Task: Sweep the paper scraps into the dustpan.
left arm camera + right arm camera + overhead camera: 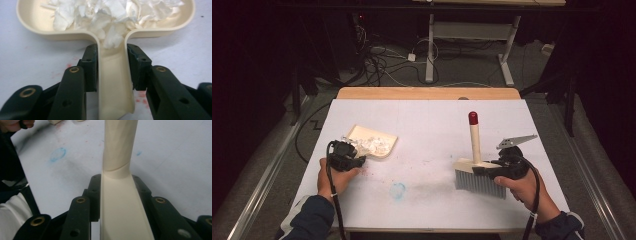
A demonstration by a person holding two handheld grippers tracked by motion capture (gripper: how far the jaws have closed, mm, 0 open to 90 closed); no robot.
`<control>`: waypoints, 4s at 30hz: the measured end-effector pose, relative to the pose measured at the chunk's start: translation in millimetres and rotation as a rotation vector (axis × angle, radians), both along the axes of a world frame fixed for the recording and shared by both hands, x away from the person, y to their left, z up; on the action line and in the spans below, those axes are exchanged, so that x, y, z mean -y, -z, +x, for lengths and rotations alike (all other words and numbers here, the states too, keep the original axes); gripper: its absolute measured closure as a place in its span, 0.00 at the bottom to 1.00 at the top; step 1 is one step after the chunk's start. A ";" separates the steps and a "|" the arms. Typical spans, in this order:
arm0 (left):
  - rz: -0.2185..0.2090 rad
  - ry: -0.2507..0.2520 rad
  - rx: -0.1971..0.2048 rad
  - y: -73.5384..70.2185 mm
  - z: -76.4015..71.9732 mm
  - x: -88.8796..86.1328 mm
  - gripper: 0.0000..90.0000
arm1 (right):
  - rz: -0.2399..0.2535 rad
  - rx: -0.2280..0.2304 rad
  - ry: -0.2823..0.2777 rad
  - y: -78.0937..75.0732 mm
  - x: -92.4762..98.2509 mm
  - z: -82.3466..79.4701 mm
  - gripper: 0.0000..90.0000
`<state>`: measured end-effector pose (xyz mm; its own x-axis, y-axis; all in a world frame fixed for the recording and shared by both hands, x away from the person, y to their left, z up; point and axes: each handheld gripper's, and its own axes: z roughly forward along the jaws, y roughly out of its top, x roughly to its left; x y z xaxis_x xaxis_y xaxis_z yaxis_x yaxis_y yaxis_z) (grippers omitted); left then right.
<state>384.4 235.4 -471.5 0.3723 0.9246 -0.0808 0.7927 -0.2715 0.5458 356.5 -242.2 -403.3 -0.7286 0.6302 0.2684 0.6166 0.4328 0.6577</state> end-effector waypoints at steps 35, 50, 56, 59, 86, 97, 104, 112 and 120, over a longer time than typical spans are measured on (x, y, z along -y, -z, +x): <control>0.018 0.291 0.260 -22.4 -48.2 24.5 0.36 | -0.160 0.197 0.237 11.7 22.7 68.4 0.72; 0.054 0.390 0.326 -14.6 -94.8 21.2 0.30 | -0.326 0.167 0.357 54.8 28.7 86.8 0.81; 0.094 0.383 0.339 -13.4 -99.9 18.1 0.28 | -0.323 0.183 0.368 56.5 27.6 88.7 0.77; 0.111 0.385 0.360 -13.5 -99.9 17.6 0.27 | -0.301 0.207 0.379 53.2 27.5 87.6 0.75; 0.092 0.424 0.395 -12.5 -100.7 20.3 0.22 | -0.074 0.475 0.363 10.0 22.4 58.9 0.34; 0.076 0.437 0.380 -10.8 -99.2 21.0 0.22 | -0.081 0.497 0.368 7.6 19.1 56.0 0.30; 0.076 0.444 0.373 -9.2 -98.3 20.9 0.22 | -0.068 0.515 0.344 4.4 14.5 54.1 0.29; 0.095 0.471 0.383 -9.2 -99.9 24.4 0.22 | -0.049 0.524 0.335 -2.7 8.7 46.7 0.28; 0.100 0.475 0.382 -8.5 -100.1 25.1 0.22 | -0.041 0.539 0.325 -6.3 3.2 39.8 0.27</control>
